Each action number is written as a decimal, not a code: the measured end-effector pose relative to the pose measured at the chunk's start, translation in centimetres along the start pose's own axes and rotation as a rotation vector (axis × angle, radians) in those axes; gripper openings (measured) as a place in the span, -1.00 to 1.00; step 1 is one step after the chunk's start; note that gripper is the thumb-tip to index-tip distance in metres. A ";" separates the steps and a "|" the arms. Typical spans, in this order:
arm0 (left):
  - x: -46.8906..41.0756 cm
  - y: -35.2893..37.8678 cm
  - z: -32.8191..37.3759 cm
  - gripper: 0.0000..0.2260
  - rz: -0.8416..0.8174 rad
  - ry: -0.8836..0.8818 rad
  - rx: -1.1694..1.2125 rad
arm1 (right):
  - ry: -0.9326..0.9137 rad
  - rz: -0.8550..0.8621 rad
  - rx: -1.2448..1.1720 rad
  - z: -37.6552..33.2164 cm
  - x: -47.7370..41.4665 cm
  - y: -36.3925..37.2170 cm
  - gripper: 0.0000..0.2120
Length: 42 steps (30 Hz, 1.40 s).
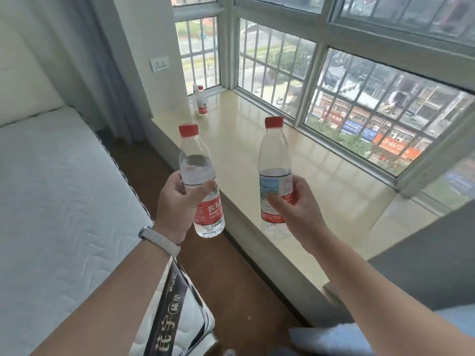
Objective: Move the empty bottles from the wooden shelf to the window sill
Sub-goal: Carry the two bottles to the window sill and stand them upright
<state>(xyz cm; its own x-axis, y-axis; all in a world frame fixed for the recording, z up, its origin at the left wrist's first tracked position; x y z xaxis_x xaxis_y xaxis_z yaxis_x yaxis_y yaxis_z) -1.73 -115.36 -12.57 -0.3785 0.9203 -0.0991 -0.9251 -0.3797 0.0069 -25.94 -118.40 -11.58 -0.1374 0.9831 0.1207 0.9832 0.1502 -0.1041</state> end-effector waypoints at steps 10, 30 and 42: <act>-10.8 -1.1 -1.9 -0.51 0.189 -0.012 -0.106 | 0.012 -0.182 0.046 0.6 -15.1 4.6 -0.59; -26.7 -0.1 -2.9 -0.55 0.462 -0.065 -0.174 | -0.015 -0.425 0.054 -3.0 -39.3 9.3 -0.65; -35.6 -1.7 -3.1 -0.57 0.417 -0.025 -0.063 | -0.038 -0.406 0.048 -5.0 -44.7 13.1 -0.70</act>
<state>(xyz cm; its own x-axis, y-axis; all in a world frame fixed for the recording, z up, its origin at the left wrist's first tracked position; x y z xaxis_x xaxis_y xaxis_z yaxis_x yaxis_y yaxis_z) 13.45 -147.78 -12.10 -0.7212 0.6885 -0.0769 -0.6893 -0.7242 -0.0197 -6.29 -160.90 -13.40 -0.5180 0.8461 0.1254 0.8417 0.5304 -0.1016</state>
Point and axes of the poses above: each hand's wrist, its own x-axis away from the middle knuckle, its own y-axis out of the palm, z = x × y, the point moved 1 cm from there along -x, towards the middle knuckle, and after that the axes turned 6 degrees about y, right-handed, at the moved point
